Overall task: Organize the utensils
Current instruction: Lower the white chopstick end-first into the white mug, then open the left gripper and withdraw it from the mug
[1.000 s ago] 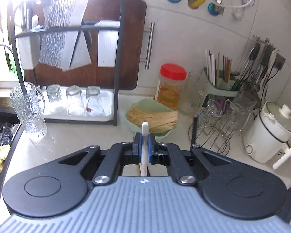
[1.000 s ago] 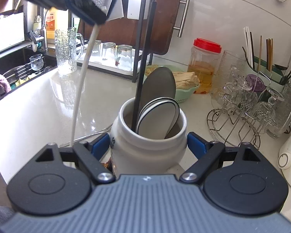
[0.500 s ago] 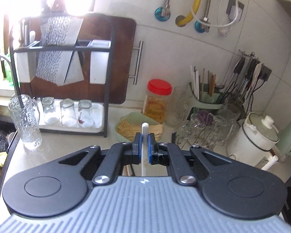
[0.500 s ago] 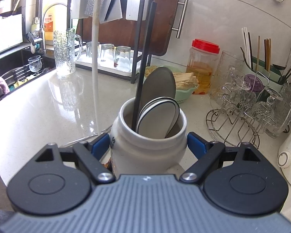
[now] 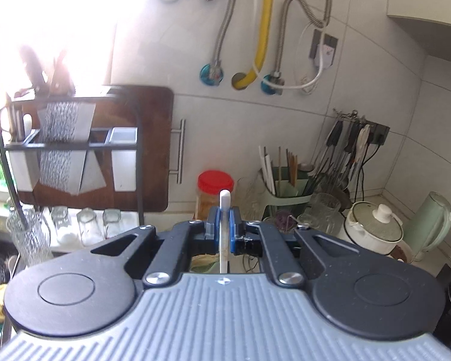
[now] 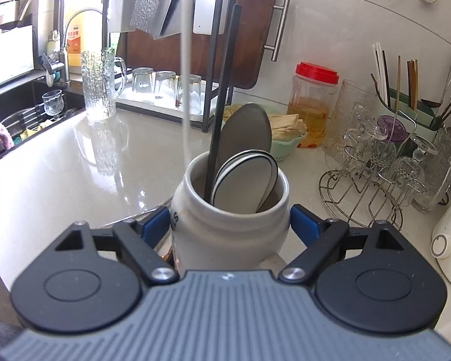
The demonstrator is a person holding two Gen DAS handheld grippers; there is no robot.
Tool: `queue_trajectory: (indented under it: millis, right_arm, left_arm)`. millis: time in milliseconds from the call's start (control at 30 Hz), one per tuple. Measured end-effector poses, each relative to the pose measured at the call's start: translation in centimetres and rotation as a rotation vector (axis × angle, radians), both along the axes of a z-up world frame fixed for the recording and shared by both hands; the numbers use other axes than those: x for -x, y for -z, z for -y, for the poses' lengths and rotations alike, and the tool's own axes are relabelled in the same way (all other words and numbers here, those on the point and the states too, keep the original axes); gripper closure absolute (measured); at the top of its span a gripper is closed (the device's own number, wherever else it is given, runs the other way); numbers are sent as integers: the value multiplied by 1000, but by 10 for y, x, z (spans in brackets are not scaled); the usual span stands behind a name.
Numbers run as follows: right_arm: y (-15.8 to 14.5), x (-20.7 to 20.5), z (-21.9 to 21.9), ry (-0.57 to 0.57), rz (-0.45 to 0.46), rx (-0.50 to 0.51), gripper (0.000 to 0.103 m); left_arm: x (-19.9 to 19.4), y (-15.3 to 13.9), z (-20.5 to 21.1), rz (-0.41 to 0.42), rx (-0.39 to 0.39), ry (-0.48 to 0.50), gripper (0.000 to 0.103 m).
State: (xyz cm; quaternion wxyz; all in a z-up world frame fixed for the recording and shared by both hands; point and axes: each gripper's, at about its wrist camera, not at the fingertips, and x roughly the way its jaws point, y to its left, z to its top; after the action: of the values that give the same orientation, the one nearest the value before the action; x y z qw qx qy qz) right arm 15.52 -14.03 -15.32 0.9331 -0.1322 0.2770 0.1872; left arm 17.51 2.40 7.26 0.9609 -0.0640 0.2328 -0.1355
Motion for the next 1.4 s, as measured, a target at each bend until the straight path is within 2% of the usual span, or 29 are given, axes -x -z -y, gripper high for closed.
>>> queue_trajectory:
  millis: [300, 767, 867, 1267, 1400]
  right_arm:
    - [0, 1, -2, 17, 6, -5, 14]
    - [1, 1, -3, 23, 10, -3, 14]
    - [1, 1, -2, 20, 11, -3, 14]
    - [2, -2, -3, 18, 20, -6, 14]
    - [3, -1, -4, 18, 22, -6, 14]
  left_arm:
    - [9, -17, -1, 16, 7, 12, 96]
    - [5, -8, 9, -2, 0, 65, 96]
    - [-1, 4, 18, -18, -37, 88, 96]
    - [-26, 78, 44, -200, -78, 178, 96]
    - [-30, 86, 45, -205, -66, 185, 96]
